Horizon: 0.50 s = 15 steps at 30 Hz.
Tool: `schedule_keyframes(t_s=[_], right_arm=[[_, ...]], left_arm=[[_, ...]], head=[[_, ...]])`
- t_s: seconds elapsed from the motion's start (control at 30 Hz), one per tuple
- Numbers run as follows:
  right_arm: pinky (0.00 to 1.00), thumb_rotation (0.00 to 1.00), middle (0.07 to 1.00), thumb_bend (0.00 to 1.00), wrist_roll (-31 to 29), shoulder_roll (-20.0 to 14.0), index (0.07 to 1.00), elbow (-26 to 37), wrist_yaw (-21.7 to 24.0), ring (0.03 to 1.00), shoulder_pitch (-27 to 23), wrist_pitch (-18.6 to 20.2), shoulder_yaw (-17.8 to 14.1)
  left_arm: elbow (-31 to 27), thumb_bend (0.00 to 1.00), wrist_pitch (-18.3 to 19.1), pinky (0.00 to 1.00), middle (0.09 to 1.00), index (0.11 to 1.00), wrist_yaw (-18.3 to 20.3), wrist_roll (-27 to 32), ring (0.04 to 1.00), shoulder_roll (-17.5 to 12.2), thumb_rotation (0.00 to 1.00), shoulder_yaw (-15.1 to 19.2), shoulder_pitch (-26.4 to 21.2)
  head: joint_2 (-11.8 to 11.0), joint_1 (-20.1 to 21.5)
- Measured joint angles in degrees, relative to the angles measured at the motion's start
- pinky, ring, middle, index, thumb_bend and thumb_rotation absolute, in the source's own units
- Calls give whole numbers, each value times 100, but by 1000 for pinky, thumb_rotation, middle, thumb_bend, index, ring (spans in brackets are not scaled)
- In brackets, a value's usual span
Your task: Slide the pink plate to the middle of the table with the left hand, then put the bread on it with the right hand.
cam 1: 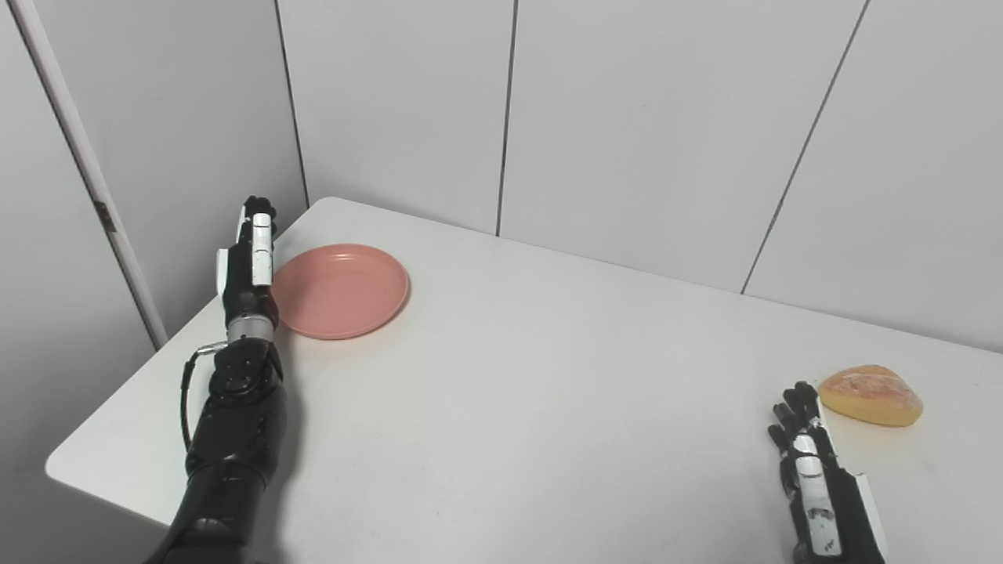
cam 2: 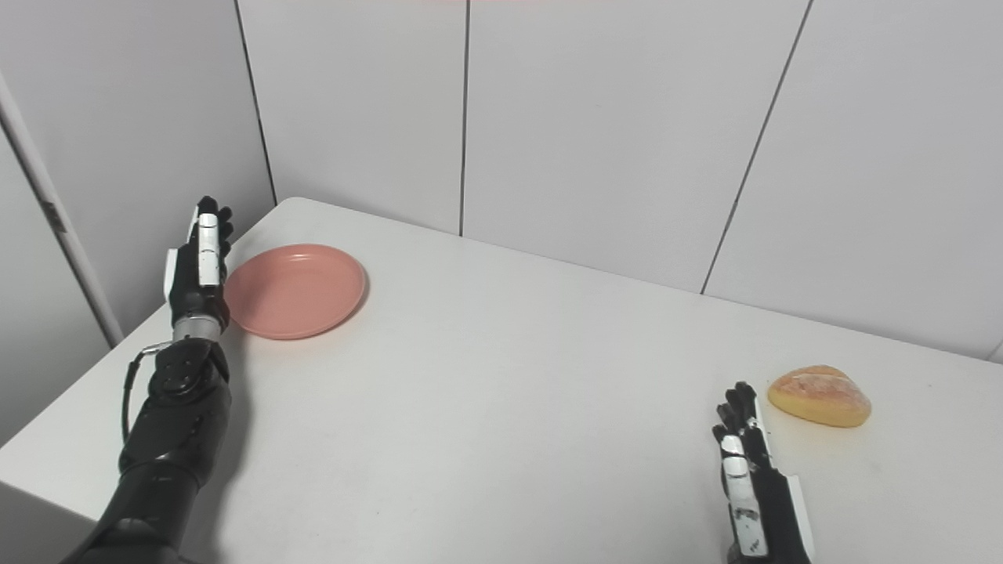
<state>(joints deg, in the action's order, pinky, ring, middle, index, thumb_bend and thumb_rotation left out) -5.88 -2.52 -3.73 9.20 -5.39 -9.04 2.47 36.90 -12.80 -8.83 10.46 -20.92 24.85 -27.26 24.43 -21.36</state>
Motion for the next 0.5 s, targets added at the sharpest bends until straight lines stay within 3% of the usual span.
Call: schedule_keyframes(t_s=[0.5], right_arm=[[1000,883,1000,585,19,-3,1000,2,1,1000,11,-48,-28]], left_arm=[[658,793,-170,981,930,967,-63,90,943,-170,1000,116,-192]], head=[[9,-53]])
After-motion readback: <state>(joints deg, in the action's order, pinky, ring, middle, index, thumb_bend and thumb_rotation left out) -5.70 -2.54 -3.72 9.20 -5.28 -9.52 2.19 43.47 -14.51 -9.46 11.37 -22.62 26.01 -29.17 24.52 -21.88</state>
